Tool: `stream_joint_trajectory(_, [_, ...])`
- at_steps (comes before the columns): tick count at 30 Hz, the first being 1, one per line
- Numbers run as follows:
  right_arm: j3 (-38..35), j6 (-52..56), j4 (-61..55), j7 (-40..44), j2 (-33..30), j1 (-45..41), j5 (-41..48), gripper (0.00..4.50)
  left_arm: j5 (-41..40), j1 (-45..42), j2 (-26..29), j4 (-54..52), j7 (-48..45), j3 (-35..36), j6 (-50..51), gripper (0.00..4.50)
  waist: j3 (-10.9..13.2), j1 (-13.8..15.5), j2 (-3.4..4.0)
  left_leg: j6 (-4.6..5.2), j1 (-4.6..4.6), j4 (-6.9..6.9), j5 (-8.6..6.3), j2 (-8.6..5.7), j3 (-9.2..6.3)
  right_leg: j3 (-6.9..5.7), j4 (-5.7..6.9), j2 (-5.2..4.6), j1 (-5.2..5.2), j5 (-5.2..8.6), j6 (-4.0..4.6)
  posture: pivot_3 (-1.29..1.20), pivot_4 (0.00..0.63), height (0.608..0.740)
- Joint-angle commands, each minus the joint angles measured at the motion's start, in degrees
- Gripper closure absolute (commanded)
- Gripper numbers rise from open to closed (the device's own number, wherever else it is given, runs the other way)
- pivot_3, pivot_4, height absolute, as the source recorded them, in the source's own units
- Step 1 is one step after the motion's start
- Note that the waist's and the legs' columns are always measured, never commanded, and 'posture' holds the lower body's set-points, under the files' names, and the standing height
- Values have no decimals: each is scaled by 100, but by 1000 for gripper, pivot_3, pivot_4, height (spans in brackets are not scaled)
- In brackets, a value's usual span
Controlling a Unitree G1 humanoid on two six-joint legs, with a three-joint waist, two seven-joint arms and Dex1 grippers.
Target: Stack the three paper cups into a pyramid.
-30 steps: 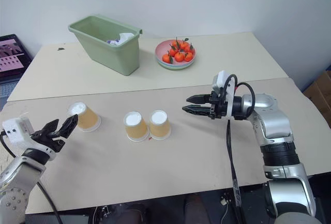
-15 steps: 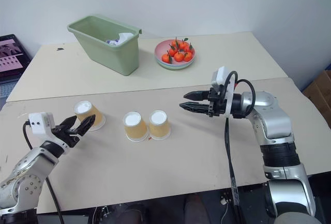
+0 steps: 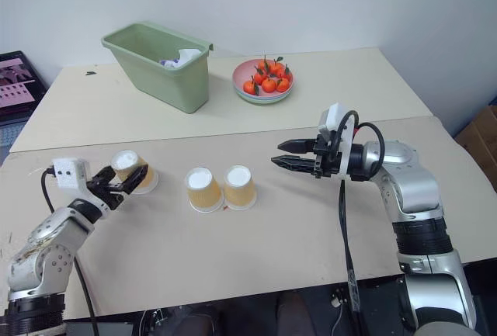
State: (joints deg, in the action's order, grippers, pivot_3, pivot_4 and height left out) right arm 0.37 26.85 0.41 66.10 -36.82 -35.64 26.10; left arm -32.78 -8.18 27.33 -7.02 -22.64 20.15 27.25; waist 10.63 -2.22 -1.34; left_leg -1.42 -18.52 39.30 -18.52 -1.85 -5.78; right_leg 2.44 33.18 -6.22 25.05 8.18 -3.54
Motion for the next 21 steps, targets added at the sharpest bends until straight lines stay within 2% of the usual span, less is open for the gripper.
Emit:
stream_joint_trajectory(1, [-207, -22, -239, -16, -94, -3, 143, 2442, 120, -113, -55, -19, -144, -93, -275, 730, 0, -4, 0, 0, 0, 0, 0, 0, 0, 0, 0, 0, 0, 0, 0, 0, 150, 728])
stream_joint_trajectory(4, [-205, -36, -243, -26, -102, 36, 132, 2442, 226, -118, -44, -119, -179, -226, -246, 1689, 0, 0, 0, 0, 0, 0, 0, 0, 0, 0, -1, 0, 0, 0, 0, 0, 150, 728])
stream_joint_trajectory(11, [-144, -96, -174, -4, -82, 55, 70, 2442, 239, -428, 239, -668, -547, -624, -22, 1689, 1, 4, -1, 0, -1, 0, 0, 0, 0, 0, 1, 0, 0, 0, -1, 0, 150, 728])
stream_joint_trajectory(19, [-92, -126, -112, 14, -52, -5, 34, 2442, -552, -1794, 870, -934, -1260, -645, 842, 1689, 3, -3, -5, 0, -9, 0, 0, 0, -2, -1, 0, 0, 5, 0, -2, 0, 150, 728])
stream_joint_trajectory(21, [-112, -125, -137, 2, -73, 21, 38, 2442, -1072, -2385, 1179, -819, -1662, -576, 1316, 1689, 4, -25, -6, 0, -8, 0, 0, -1, -2, 0, 0, 0, 6, 0, -2, 0, 150, 728])
